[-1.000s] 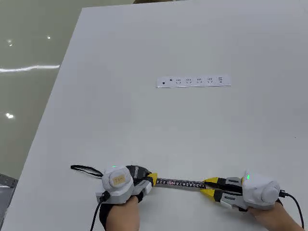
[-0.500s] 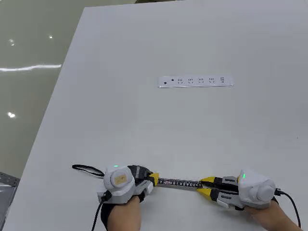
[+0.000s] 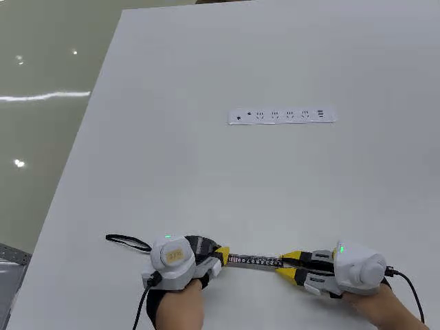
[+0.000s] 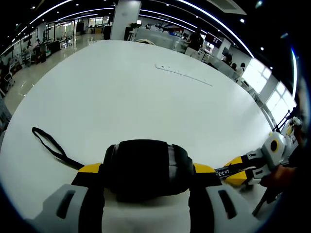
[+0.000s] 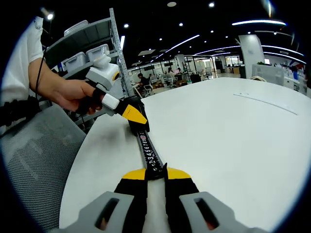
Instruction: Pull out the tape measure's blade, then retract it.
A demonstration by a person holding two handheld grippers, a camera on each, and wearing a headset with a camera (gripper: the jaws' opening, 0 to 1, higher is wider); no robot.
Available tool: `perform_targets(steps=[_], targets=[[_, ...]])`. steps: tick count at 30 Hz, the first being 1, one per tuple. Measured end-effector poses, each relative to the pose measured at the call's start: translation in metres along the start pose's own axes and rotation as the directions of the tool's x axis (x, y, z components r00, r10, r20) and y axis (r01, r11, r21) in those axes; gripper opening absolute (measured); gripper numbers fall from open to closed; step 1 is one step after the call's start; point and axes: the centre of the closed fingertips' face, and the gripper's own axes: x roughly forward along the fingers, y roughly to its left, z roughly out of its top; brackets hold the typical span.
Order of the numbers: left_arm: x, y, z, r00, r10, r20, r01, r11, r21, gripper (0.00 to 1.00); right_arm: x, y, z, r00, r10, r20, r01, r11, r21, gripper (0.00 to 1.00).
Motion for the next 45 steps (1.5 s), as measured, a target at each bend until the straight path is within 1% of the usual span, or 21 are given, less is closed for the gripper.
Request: perform_targets(steps=[12, 16, 26, 32, 45], targets=[[0.000, 0.000, 0.000, 1.0000, 0.000, 0.001, 0.000, 1.000, 0.000, 0.69, 0.011, 0.002, 0.002, 0.9999, 0.012, 0.000, -0.012, 1.000, -0.005, 0.11], [0.000, 0.000, 0.000, 1.0000, 0.001, 0.002, -0.001, 1.000, -0.001, 0.69, 0.013, 0.005, 0.007, 0.9999, 0.015, 0.001, -0.015, 1.000, -0.006, 0.12], [0.000, 0.000, 0.000, 1.0000, 0.000, 0.003, 0.000, 1.000, -0.003, 0.69, 0.022, 0.004, 0.007, 0.9998, 0.022, 0.003, -0.022, 1.000, -0.004, 0.12], [0.000, 0.000, 0.000, 1.0000, -0.001, 0.002, 0.001, 1.000, -0.005, 0.69, 0.029, 0.008, 0.013, 0.9996, 0.028, 0.006, -0.028, 1.000, -0.003, 0.11], [0.001, 0.000, 0.000, 1.0000, -0.005, 0.003, 0.005, 1.000, -0.010, 0.69, 0.042, 0.011, 0.015, 0.9993, 0.038, 0.006, -0.038, 0.999, -0.003, 0.12]])
